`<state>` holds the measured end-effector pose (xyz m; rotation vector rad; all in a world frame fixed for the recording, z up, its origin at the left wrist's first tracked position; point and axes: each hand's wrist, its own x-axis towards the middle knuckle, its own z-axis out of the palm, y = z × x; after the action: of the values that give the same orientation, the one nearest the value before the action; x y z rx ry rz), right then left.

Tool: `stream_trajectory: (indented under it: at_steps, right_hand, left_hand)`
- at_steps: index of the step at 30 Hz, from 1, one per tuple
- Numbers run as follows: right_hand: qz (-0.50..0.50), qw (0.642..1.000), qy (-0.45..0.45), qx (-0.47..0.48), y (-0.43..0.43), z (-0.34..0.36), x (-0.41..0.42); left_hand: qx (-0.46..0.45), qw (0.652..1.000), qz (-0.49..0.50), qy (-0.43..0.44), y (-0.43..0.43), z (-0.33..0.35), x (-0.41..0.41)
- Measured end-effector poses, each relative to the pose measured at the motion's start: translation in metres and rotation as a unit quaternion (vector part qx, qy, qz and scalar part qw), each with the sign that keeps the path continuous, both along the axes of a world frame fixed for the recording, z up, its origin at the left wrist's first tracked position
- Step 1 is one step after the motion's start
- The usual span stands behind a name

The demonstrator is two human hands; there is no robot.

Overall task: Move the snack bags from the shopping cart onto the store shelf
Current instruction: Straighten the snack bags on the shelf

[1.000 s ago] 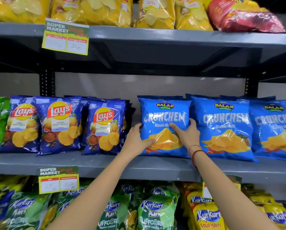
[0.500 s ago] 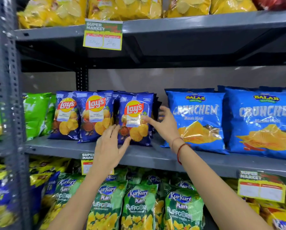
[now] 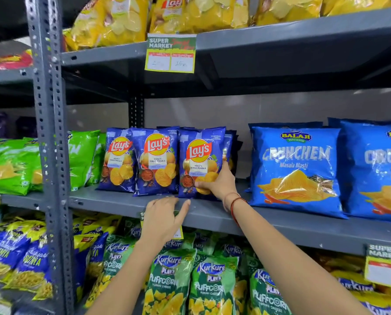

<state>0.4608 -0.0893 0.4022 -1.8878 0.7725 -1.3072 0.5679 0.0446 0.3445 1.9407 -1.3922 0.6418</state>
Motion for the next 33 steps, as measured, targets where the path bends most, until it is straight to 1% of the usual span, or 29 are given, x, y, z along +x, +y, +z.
stream_trajectory:
  at_steps: [4,7,11,14,20,24,26,29,33]
  right_hand:
    - [-0.021,0.999,0.018,-0.016,-0.001,-0.002,0.007]
    - [-0.022,0.999,0.042,-0.025,-0.003,-0.002,0.006]
    - [-0.019,0.998,0.047,-0.027,0.000,-0.003,0.002]
    - [-0.025,0.999,0.014,-0.032,0.004,-0.004,-0.005]
    - [-0.038,0.994,-0.030,-0.101,0.013,0.007,-0.041]
    - [-0.052,0.987,-0.080,-0.133,0.014,0.023,-0.083]
    - [-0.076,0.980,-0.105,-0.149,0.009,0.028,-0.108]
    - [-0.142,0.966,-0.139,-0.167,-0.004,0.032,-0.146]
    - [-0.236,0.943,-0.163,-0.167,-0.025,0.025,-0.191]
  left_hand:
    - [-0.009,1.000,-0.004,0.005,0.000,0.000,0.000]
    - [-0.015,1.000,-0.006,0.004,0.000,0.001,-0.001]
    - [-0.019,1.000,-0.007,-0.004,0.002,0.000,-0.001]
    - [-0.023,1.000,-0.007,-0.011,0.001,-0.001,0.000]
    - [-0.028,1.000,-0.010,-0.004,-0.004,-0.003,0.004]
    - [-0.072,0.997,-0.036,-0.001,-0.012,0.007,-0.008]
    - [-0.102,0.993,-0.056,-0.001,-0.018,0.016,-0.024]
    - [-0.143,0.985,-0.090,0.017,-0.033,0.032,-0.055]
    - [-0.142,0.969,-0.190,0.065,-0.062,0.048,-0.093]
